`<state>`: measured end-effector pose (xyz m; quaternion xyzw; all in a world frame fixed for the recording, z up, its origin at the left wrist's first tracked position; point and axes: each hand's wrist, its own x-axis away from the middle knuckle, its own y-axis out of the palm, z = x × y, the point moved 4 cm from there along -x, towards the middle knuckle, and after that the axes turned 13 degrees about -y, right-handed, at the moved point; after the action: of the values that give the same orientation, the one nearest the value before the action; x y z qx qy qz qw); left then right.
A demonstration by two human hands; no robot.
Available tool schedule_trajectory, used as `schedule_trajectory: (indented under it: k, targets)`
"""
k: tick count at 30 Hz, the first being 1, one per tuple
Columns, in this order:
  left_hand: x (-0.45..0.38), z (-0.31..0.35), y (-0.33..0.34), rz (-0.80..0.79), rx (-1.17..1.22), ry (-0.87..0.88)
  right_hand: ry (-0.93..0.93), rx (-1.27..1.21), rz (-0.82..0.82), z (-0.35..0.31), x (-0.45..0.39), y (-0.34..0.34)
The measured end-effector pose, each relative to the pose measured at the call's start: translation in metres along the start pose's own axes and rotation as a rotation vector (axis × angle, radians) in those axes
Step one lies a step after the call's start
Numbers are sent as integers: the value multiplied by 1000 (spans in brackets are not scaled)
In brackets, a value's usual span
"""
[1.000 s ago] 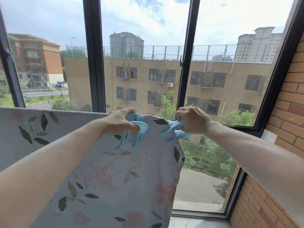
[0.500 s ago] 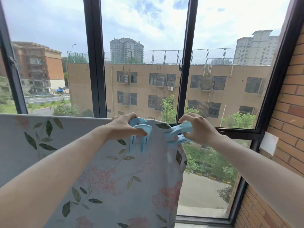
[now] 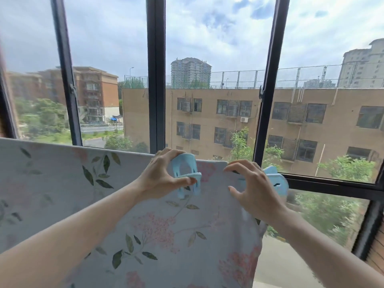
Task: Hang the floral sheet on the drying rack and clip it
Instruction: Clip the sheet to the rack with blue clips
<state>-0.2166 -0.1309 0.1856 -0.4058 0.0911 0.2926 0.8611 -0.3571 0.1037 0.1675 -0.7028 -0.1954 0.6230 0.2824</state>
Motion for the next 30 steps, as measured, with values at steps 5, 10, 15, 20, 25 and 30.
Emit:
schedule_trajectory:
  k: [5,10,15,20,25,30]
  targets:
    - [49,-59,-58,45,15,-145,-31,-83,-63,-39,-22,44]
    - [107,-130,-144,128,10,-345,-99,-186,-197,-116,-64,116]
    - [166,-201,-232,153,-95,-514,-167,-286,-304,-210,-105,186]
    - [226,-262,-317,203,-115,-625,-229,-363,-355,-308,-143,256]
    - [272,-308,-386,294,-48,-675,-239,-439,-392,-385,-168,313]
    - [303,-350,-438,361,-1,-717,-259,-469,-441,-444,-188,364]
